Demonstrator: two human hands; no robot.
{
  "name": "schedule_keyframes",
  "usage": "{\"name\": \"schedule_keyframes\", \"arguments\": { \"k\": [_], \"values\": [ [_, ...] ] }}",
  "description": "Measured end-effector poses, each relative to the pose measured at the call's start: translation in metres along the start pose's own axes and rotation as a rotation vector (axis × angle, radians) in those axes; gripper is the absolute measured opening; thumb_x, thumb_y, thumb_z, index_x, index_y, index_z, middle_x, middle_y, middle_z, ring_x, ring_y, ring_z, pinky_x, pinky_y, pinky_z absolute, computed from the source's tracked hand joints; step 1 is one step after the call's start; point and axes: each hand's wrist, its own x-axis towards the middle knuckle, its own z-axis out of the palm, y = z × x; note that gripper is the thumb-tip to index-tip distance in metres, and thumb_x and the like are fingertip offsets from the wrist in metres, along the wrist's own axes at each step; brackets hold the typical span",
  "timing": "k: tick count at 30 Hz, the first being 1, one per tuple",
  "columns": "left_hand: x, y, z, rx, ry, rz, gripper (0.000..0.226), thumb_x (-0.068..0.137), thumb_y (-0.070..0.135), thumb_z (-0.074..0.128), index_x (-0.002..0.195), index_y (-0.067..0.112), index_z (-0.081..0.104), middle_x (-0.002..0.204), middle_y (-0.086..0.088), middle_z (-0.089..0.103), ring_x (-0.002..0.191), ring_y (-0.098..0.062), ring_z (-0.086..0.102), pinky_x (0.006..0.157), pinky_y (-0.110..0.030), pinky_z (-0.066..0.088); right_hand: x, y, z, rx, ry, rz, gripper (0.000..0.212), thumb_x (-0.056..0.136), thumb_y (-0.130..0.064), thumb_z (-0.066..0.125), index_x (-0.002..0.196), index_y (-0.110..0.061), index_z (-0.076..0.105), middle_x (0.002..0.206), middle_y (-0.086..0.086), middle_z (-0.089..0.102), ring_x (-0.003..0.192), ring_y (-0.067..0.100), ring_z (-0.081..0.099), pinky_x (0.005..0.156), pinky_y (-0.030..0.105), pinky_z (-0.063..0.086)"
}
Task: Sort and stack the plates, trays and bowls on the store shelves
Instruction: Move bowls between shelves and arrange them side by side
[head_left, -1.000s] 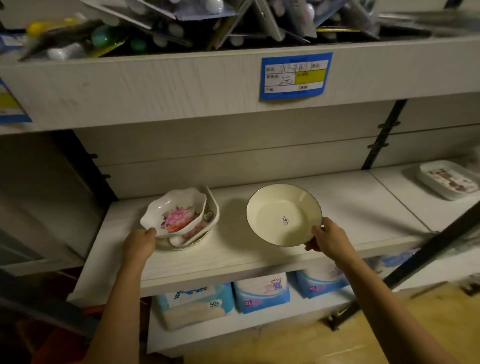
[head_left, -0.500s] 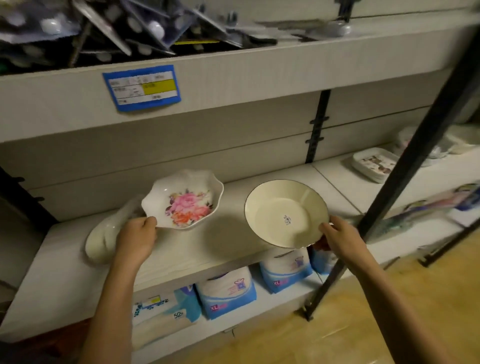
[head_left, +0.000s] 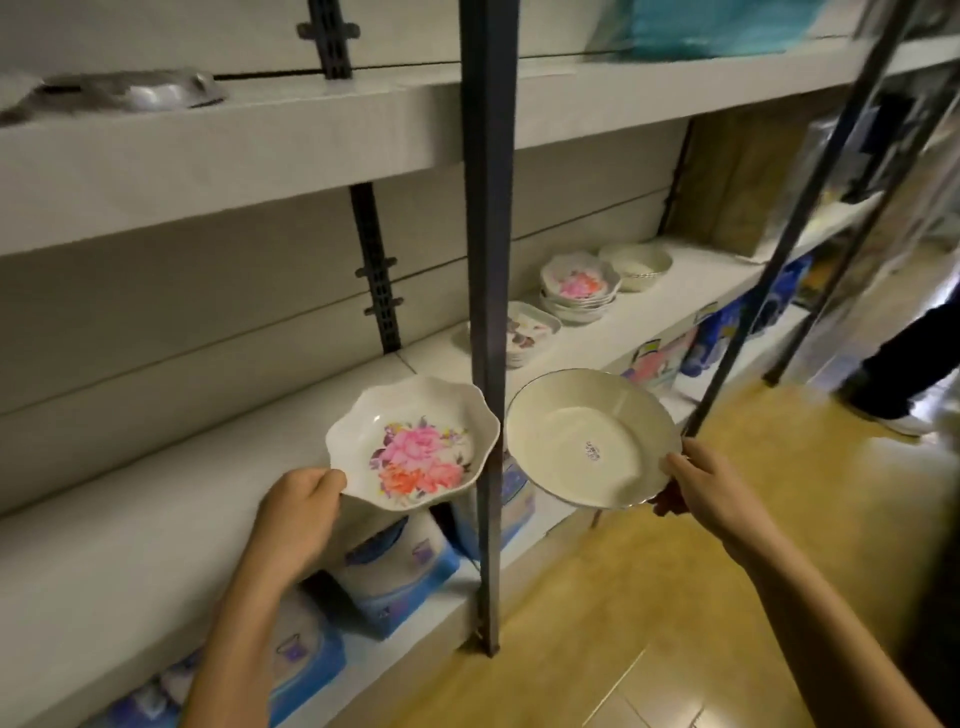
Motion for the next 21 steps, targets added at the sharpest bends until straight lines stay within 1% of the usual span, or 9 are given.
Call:
{"name": "schedule_keyframes", "arguments": {
  "k": [3,8,11,15,19,21],
  "values": [
    [0.000,0.023,0.031,-0.007,-0.042,0.028,0.039,0.089,0.013,0.044,0.050,0.010,0.043,0.054,-0.008,0.045,0.056,-0.024,0.040,0.054,-0.031,0.027,0.013,0.020,-0.037,0.021,0.040,0.027,0.021,0.092,-0.007,0.037,0.098,0.002,0.056,0.063,0.010,0.061,0.052,0.019,0.057,0.053,0.030,0.042],
    [-0.012,0.046,0.038,0.020,0.035,0.055,0.043,0.090,0.010,0.044,0.047,0.009,0.040,0.048,-0.008,0.041,0.050,-0.024,0.036,0.051,-0.032,0.025,0.032,0.038,-0.078,0.062,0.084,0.064,0.018,0.095,-0.010,0.035,0.104,-0.008,0.052,0.067,0.011,0.061,0.058,0.020,0.056,0.061,0.033,0.044],
    [-0.022,0.061,0.041,0.055,0.028,0.053,0.043,0.089,0.011,0.044,0.046,0.009,0.041,0.048,-0.007,0.043,0.051,-0.024,0.038,0.052,-0.032,0.026,0.047,0.041,-0.089,0.064,0.088,0.074,0.021,0.094,-0.009,0.035,0.106,-0.005,0.053,0.067,0.011,0.061,0.058,0.020,0.056,0.059,0.033,0.043],
    [-0.029,0.079,0.060,-0.013,-0.042,0.053,0.045,0.089,0.012,0.046,0.045,0.014,0.034,0.042,0.003,0.035,0.050,-0.021,0.032,0.055,-0.033,0.026,0.068,0.042,-0.100,0.064,0.081,0.082,0.022,0.094,-0.008,0.035,0.104,0.001,0.053,0.067,0.013,0.060,0.057,0.020,0.055,0.057,0.032,0.043],
    [-0.021,0.105,0.084,-0.014,-0.051,0.115,0.044,0.089,0.013,0.046,0.047,0.014,0.032,0.045,-0.001,0.035,0.050,-0.020,0.031,0.055,-0.031,0.025,0.090,0.043,-0.115,0.071,0.067,0.070,0.024,0.094,-0.009,0.036,0.106,0.002,0.054,0.070,0.014,0.061,0.058,0.021,0.055,0.057,0.031,0.043],
    [-0.014,0.121,0.099,-0.012,-0.043,0.130,0.043,0.090,0.013,0.045,0.049,0.012,0.033,0.049,-0.006,0.036,0.051,-0.019,0.032,0.056,-0.031,0.026,0.105,0.046,-0.124,0.078,0.068,0.075,0.024,0.094,-0.008,0.036,0.106,0.003,0.054,0.069,0.015,0.060,0.057,0.021,0.055,0.058,0.032,0.043]
  ]
}}
